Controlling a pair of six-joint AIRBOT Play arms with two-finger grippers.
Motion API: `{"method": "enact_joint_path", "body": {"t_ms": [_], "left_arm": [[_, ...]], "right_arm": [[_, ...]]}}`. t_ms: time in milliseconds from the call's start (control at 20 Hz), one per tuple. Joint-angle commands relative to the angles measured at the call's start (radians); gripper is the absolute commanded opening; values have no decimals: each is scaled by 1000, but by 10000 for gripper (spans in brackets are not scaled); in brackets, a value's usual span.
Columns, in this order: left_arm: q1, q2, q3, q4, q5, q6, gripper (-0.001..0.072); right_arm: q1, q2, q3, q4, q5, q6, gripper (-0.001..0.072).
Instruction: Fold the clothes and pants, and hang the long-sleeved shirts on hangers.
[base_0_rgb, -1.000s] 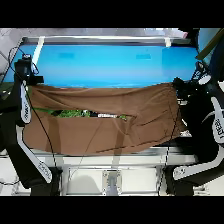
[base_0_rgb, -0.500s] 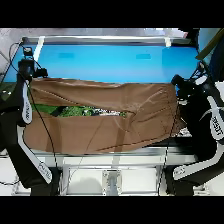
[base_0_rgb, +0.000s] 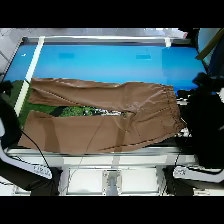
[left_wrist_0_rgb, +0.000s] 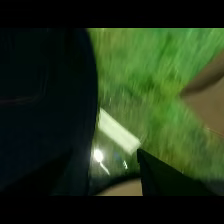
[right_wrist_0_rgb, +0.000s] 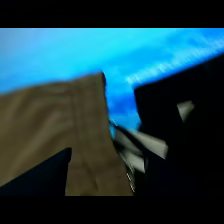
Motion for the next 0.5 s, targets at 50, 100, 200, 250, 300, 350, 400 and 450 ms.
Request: {"method": "enact_joint_path", "body": {"t_ms": [50,100,200,250,300,350,400,450], "left_arm": [[161,198,-375,-208,-43,74,423],[182,269,-481,-207,-3,94,386],[232,425,-693,-206,111,94,73],[269,509,-791,-206,156,93,73],[310,581,-869,-206,184,93,82],[362,654,-940,-206,205,93,215],[419,718,-993,-202,211,93,306],[473,771,-1026,-197,212,94,306]], "right_arm": [[-125,255,-269,32,140,-136,488],[-144,311,-339,32,138,-138,488],[-182,414,-464,33,127,-138,488],[-200,456,-510,34,127,-137,488],[-215,486,-540,37,138,-137,488],[-226,504,-556,39,159,-137,488],[-232,511,-561,45,192,-137,488],[-232,511,-561,51,220,-138,488]]}}
